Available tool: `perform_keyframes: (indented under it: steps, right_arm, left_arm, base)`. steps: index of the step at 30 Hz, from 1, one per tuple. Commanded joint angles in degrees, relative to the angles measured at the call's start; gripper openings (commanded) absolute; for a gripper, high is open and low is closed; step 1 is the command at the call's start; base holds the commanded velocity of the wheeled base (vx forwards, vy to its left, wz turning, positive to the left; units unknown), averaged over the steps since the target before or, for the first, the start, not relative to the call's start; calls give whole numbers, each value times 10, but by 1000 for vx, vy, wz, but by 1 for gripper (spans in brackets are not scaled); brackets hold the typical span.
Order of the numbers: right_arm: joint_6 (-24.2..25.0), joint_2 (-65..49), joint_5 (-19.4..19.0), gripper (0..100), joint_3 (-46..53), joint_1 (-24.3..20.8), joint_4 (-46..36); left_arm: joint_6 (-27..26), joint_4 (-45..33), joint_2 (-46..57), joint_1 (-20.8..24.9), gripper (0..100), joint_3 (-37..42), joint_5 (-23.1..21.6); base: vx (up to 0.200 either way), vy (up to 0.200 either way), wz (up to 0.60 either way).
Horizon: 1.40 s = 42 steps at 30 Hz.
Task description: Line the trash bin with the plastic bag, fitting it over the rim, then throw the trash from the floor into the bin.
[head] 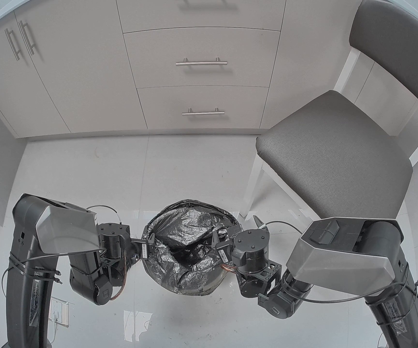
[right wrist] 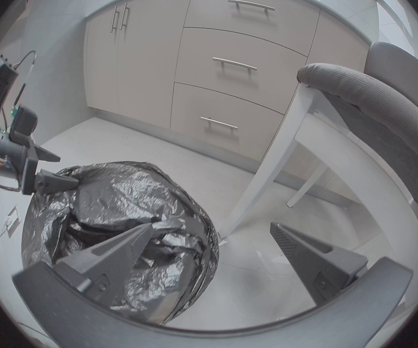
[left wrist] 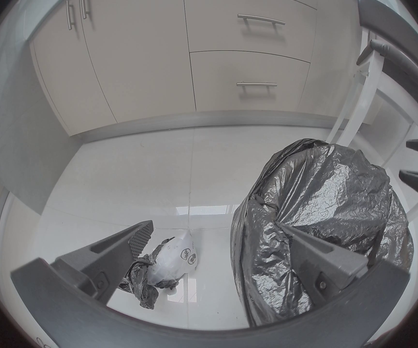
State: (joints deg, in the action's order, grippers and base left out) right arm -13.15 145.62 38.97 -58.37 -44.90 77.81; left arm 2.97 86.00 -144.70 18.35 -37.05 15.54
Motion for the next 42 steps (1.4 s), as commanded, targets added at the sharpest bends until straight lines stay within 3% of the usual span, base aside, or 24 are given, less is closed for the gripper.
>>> perform_keyframes:
  steps: [1,6,18,31,42]
  right_arm:
    - [-10,14,-3,100,-54,-5,0]
    - [-22,32,-3,100,-152,-17,-18]
    - [-23,67,-3,100,-197,-52,-64]
    - [-23,128,-3,100,-246,-4,-83]
    - [-23,154,-3,100,-258,-2,-84]
  left_arm:
    - [0,0,-1,0,100,0,0]
    - [1,0,-1,0,100,0,0]
    - [1,0,-1,0,100,0,0]
    - [1,0,-1,0,100,0,0]
    - [1,7,-1,1,100,0,0]
  base:
    - [0,0,0]
    - [0,0,0]
    - [0,0,0]
    - [0,0,0]
    - [0,0,0]
